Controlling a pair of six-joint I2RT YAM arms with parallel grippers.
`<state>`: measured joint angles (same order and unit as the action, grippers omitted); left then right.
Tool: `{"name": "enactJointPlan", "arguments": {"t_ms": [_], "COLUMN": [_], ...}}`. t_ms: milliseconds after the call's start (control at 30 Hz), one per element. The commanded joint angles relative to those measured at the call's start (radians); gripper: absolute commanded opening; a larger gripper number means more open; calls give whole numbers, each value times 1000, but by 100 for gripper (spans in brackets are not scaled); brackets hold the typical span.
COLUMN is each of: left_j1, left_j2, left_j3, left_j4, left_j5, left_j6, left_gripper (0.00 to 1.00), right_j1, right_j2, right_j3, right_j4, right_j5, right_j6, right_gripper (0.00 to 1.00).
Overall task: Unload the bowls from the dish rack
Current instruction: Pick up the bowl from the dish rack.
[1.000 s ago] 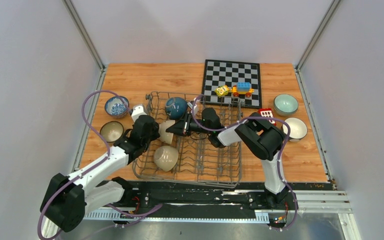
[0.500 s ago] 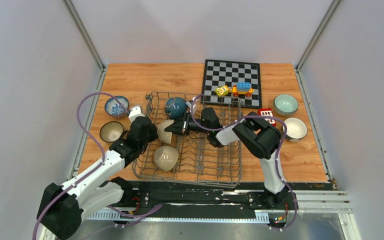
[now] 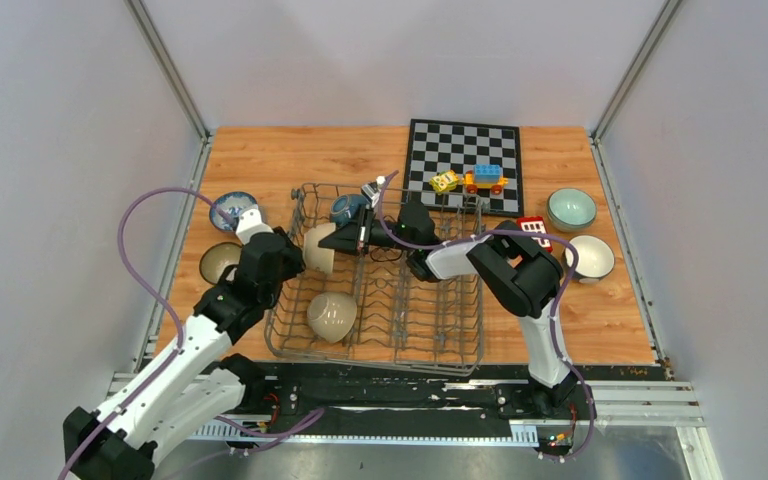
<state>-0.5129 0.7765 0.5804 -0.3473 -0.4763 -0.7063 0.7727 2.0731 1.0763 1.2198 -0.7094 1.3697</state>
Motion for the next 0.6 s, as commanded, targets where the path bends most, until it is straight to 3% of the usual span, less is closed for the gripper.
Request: {"name": "enactJointPlan", "arguments": {"t_ms": [0,133,400,467,567], "left_j1": [-1,0,-1,-1,-1], "left_j2": [-52,-104,-172,-157,-100], "left_j3": [90,158,282,332,432], "left_j4": [-104,-159,-163,-171,-154], "left_j5": [-76,-116,-126,-106,-78], "left_j6": [13,22,65,83,149], "left_gripper": [45,56,87,99,100], "right_j1": [4,-4,-50,-70,-93], "right_j2": [-11,-36,-131,-205,-371], "right_j3": [77,115,173,167,157], "right_j4": [129,84,-31,-128,-394], "right_j5": [-38,-53,-117,-148,-185], "right_j6": [32,20,-34,-110,-317], "right_gripper": [0,0,0,0,0]}}
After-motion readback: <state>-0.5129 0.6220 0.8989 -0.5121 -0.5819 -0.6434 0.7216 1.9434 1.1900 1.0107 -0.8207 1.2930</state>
